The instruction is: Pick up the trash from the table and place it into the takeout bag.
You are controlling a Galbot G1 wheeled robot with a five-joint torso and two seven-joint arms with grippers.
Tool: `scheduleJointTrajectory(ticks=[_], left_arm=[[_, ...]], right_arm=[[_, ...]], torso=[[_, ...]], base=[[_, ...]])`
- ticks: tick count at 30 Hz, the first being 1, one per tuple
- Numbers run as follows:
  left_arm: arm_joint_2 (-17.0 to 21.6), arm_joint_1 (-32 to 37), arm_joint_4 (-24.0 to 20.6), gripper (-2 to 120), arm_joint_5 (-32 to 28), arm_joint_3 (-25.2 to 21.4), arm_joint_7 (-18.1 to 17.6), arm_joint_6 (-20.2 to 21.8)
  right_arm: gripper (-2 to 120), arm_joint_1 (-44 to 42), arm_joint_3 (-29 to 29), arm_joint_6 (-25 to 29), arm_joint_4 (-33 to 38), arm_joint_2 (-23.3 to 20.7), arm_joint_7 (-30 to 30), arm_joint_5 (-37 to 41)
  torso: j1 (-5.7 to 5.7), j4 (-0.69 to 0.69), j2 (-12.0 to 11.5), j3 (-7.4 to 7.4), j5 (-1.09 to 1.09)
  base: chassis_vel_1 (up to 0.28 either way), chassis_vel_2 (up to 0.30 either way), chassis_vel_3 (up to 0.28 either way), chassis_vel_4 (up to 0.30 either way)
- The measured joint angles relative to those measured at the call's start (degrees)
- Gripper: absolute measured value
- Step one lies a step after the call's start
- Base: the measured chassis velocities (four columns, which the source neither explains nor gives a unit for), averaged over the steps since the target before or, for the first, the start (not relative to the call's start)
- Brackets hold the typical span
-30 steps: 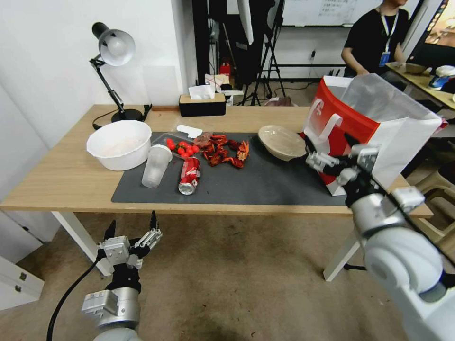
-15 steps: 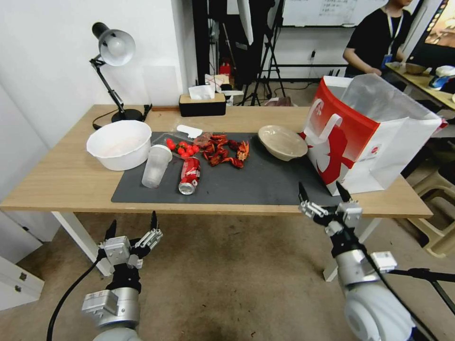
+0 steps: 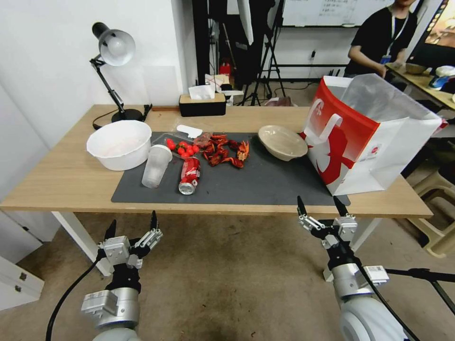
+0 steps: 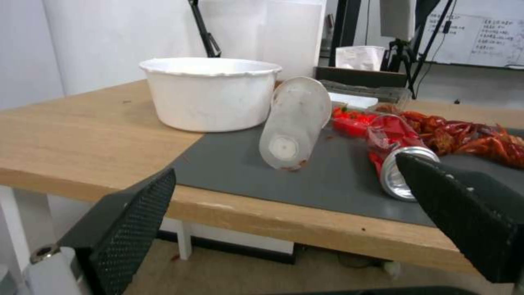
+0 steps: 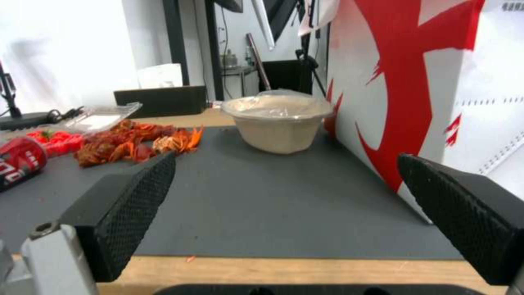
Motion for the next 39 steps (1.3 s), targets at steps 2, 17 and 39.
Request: scheduleJointTrajectory(ticks=[2,17,39], left_arm=[[0.0,0.0,0.0,100,0.0,0.0,0.0,0.0],[0.2,-0.1,0.0,100,-0.4,-0.3,0.1,0.1],[0.2,-0.2,0.4,100,-0.2,-0.3,0.3,-0.6]], right_arm=[[100,-0.1,-0.1,0.0,-0.1,0.0,0.0,0.0],[100,-1.1,-1.6,-0.4,0.0,0.7,-0.1,-1.1],[100,5.7,-4.1,-6.4,0.0,0.9,1.5,6.1]], torso=[[0.0,0.0,0.0,0.0,0.0],[0.0,0.0,0.0,0.0,0.0],[0.0,0.0,0.0,0.0,0.0]], base=[[0.0,0.0,0.0,0.0],[0.0,0.0,0.0,0.0],[0.0,0.0,0.0,0.0]])
